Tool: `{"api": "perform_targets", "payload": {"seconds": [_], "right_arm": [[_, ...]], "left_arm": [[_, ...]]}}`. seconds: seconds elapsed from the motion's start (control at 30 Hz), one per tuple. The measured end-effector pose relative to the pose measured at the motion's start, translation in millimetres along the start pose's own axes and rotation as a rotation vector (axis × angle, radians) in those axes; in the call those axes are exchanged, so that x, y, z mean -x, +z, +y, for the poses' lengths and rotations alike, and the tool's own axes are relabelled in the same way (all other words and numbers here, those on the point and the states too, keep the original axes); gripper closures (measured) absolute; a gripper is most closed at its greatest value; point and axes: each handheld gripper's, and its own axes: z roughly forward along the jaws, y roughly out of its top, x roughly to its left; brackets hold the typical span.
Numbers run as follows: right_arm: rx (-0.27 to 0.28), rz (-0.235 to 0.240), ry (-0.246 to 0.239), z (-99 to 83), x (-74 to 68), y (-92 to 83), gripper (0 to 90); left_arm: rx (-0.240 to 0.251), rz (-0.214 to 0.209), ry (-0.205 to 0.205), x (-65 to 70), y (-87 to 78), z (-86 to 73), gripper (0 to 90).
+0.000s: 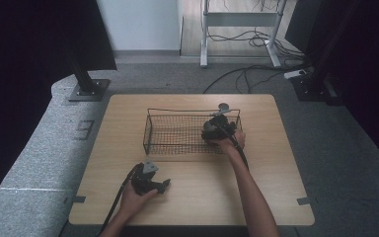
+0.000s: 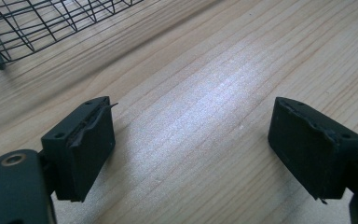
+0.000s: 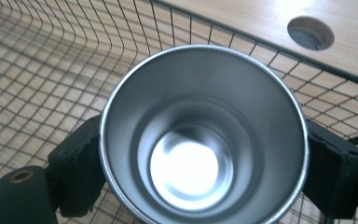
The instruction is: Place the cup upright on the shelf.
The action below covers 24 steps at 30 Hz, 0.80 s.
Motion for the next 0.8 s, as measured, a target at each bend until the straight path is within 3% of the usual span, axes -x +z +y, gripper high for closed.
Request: {"api": "perform_targets", "payload": {"seconds": [0.13, 0.37, 0.53, 0.8], "right_arm": [[-0.02, -0.003, 0.02, -0.3, 2.8, -1.2, 12.9], [-0.023, 0.001, -0.001, -0.8, 0.4, -3.4, 9.0], [0.005, 0.014, 0.004, 0.0, 0.6, -7.7, 7.0], [0.094, 0.015, 0.025, 3.6, 1.9, -23.6, 7.1]], "left_arm": [[0.0, 0.0, 0.0, 0.0, 0.0, 0.0, 14.4], [0.0, 0.0, 0.0, 0.0, 0.0, 0.0, 14.4], [0.0, 0.0, 0.0, 0.0, 0.0, 0.0, 14.4], [0.0, 0.001, 0.0, 0.1, 0.0, 0.0, 14.4]]}}
